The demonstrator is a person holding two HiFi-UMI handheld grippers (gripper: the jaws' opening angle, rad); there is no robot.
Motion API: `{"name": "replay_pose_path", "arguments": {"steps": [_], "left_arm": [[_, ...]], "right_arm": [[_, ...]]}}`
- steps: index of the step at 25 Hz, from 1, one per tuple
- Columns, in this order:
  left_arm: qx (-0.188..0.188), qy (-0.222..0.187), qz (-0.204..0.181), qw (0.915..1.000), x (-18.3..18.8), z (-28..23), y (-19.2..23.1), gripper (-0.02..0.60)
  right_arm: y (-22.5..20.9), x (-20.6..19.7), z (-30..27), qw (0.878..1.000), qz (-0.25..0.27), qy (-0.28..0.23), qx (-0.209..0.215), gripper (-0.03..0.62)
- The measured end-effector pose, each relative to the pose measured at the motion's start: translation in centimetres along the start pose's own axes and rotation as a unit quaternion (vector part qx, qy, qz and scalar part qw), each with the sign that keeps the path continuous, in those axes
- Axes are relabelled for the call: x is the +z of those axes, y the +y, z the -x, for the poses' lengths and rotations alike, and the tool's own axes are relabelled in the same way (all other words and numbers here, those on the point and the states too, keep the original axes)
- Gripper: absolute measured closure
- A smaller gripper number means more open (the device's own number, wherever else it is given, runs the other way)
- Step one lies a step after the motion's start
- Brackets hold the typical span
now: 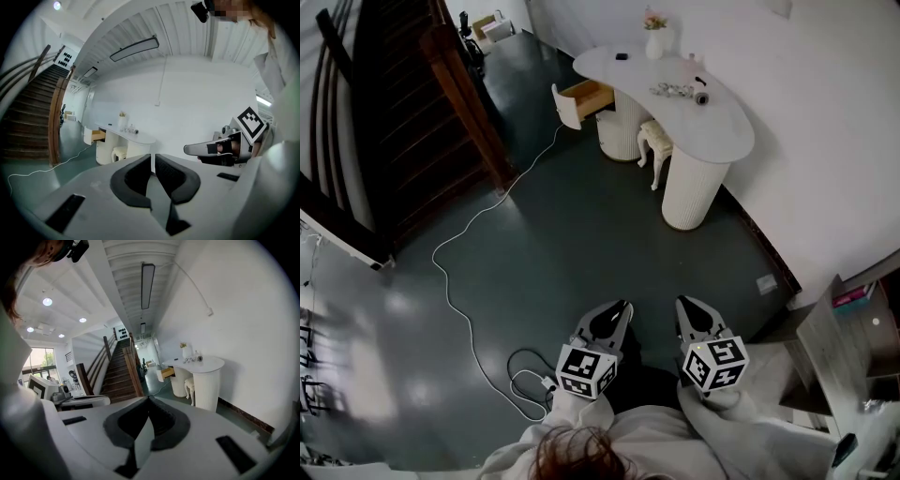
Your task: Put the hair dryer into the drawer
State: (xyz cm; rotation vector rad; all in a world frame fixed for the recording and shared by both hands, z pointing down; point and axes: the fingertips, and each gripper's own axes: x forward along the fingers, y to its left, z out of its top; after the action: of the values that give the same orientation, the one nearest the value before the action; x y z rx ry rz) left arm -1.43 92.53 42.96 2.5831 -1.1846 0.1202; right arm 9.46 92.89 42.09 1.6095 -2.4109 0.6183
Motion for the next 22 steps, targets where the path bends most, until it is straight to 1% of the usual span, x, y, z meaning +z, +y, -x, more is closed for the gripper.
{"name": "replay_pose_path", "arguments": {"steps": [5,13,22], "left_arm": [[0.012,0.002,0.005,0.9999,1.6,-2.5,3.6,0.548],[0.013,0.005,0.010,0.9999,4.4,-7.5,9.6,0.548],[0.013,-0.001,0.012,0.9998,8.1,-13.1,16.6,0.548]], "right_arm": [[-0.8,2.2,-3.8,1.000,0.005,0.002,-0.002,0.545],[-2.1,5.9,-11.5,1.000,0.010,0.012,0.009,0.545],[-4.0,10.7,-18.7,1.000,0.014,0.005,-0.004,0.545]]}}
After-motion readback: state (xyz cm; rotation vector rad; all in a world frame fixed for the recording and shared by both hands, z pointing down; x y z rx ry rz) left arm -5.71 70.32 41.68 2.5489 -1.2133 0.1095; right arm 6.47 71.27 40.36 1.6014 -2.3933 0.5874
